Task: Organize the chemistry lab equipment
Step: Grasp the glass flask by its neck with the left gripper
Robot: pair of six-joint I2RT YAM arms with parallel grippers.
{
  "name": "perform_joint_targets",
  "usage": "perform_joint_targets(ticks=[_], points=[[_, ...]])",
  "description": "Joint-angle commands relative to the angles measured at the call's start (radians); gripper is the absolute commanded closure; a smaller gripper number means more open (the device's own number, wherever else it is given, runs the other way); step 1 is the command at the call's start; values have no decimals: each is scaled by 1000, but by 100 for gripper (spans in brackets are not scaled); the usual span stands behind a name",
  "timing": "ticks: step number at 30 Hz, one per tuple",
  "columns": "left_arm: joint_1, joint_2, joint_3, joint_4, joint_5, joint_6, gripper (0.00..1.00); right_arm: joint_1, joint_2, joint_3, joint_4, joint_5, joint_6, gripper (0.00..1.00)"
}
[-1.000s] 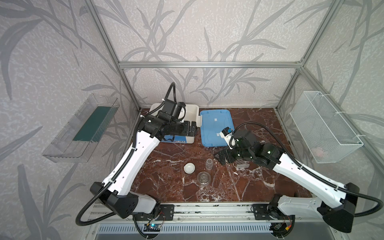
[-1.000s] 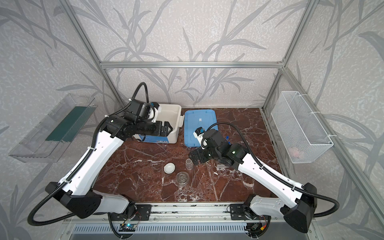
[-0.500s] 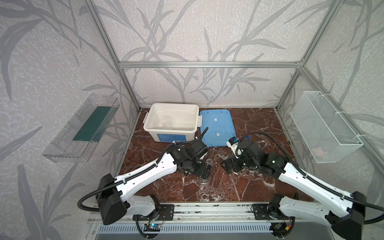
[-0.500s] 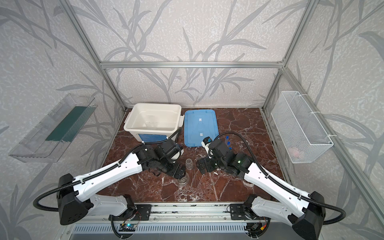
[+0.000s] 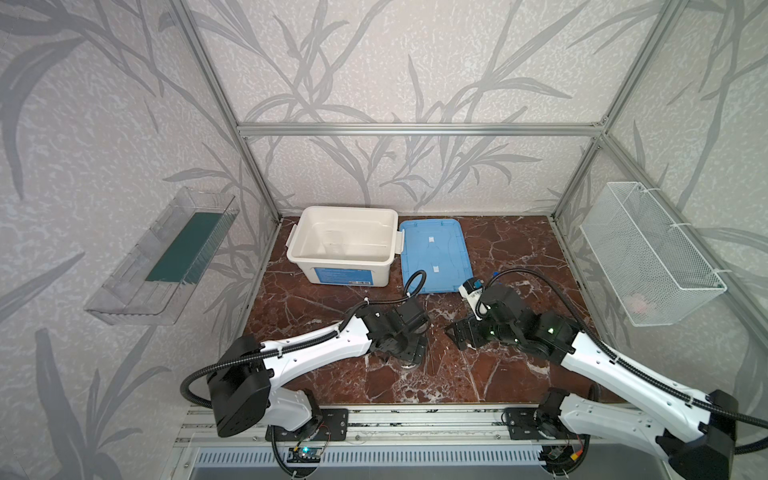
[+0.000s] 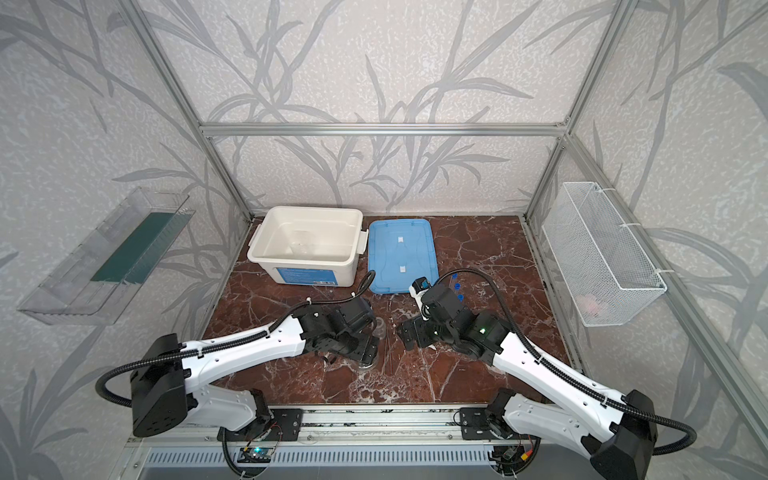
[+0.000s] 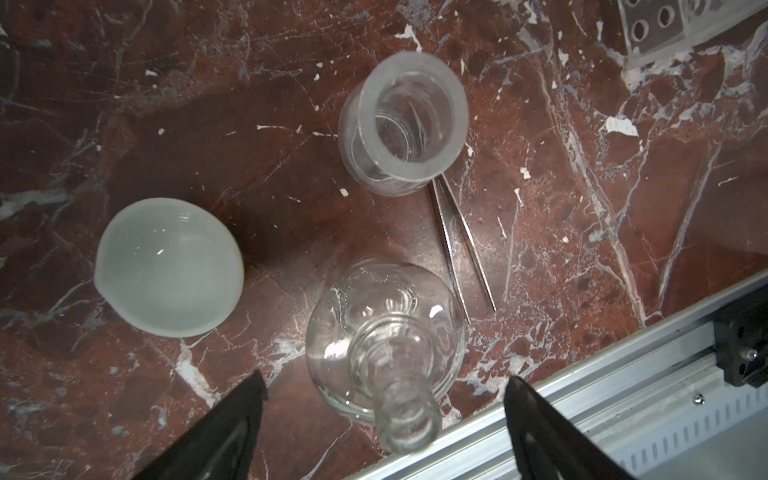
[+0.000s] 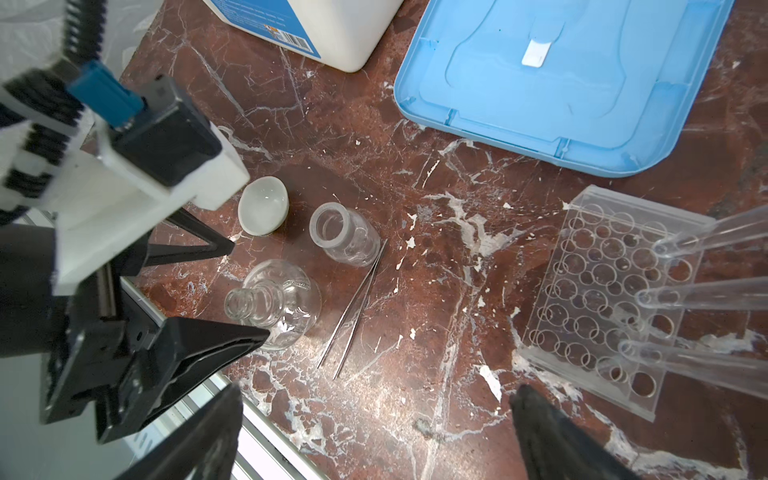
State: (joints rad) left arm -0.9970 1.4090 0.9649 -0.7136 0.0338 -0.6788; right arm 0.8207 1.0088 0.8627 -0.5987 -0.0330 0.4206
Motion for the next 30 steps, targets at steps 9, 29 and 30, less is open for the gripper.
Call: perform_joint_targets(ticks=[9,29,30], points=[[-25,62,-37,69,-41,-61,12,-3,1,-30,39,24,17,1],[-65,153,-15,34,-103,-65,13,-3,11,-45,44,36,14,1],[-65,155,-14,38,-102,-67,13,-3,13,-47,46,35,14,1]])
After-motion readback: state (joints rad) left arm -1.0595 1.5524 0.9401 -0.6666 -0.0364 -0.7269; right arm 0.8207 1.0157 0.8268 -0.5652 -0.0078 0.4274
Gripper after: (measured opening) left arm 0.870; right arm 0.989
